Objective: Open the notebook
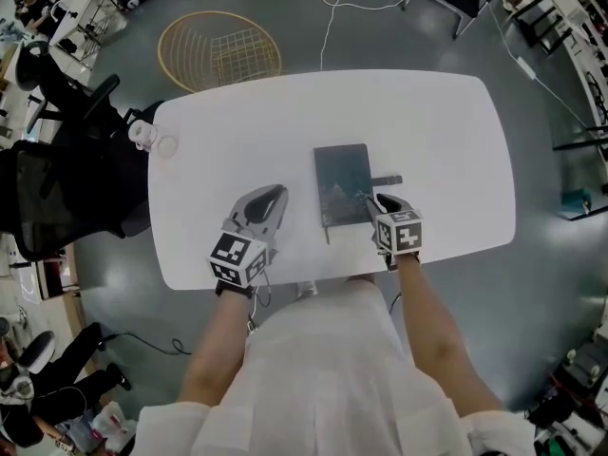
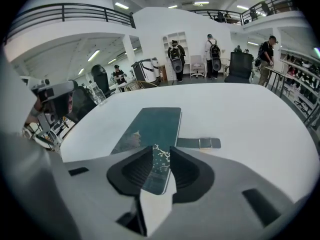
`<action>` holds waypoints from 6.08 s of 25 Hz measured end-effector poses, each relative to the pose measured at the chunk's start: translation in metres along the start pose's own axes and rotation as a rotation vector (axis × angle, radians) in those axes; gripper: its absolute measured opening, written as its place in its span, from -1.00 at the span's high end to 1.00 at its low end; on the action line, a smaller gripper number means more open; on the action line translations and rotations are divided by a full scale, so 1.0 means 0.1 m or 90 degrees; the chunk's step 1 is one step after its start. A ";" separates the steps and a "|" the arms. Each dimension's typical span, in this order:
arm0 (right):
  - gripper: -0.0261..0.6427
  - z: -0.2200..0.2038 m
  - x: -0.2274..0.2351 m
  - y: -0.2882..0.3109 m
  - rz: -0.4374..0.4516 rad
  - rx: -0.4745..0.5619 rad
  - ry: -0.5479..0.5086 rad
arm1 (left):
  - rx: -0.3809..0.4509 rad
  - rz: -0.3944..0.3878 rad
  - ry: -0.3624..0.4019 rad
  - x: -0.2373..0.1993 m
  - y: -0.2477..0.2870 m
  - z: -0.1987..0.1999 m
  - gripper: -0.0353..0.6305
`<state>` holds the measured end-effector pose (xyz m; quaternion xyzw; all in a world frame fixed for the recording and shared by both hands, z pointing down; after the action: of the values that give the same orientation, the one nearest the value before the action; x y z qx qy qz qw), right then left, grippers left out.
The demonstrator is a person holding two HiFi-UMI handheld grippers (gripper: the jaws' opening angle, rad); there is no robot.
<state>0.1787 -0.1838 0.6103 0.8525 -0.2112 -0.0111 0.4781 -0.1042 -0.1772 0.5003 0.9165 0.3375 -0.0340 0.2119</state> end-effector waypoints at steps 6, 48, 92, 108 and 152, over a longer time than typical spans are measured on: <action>0.61 -0.05 0.07 0.11 0.005 -0.021 0.019 | -0.010 0.001 0.001 0.01 0.03 -0.01 0.82; 0.71 -0.07 0.18 0.21 0.054 -0.066 0.080 | -0.022 -0.014 0.014 0.08 0.05 -0.05 0.82; 0.69 0.64 -1.02 -0.44 0.129 0.094 -0.056 | 0.024 0.007 0.019 -0.10 -0.43 0.01 0.82; 0.58 0.76 -1.68 -0.13 0.242 0.073 -0.112 | 0.023 0.060 0.002 -0.27 -0.77 -0.10 0.82; 0.58 0.33 -1.98 0.85 0.228 -0.108 -0.150 | -0.016 0.104 -0.029 -0.64 -0.88 -0.38 0.82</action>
<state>-0.0386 -0.1757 0.6261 0.7511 -0.4118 -0.0431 0.5142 -0.2121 -0.1399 0.5153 0.9374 0.2566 -0.0336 0.2330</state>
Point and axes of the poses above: the fingertips, and each gripper's own axes: y forward along the fingers, x to its right, z out of its top, the point moved 8 cm from there along -y, backward along the fingers, and after that the axes turned 5 degrees about -x, right-handed, at the moved point
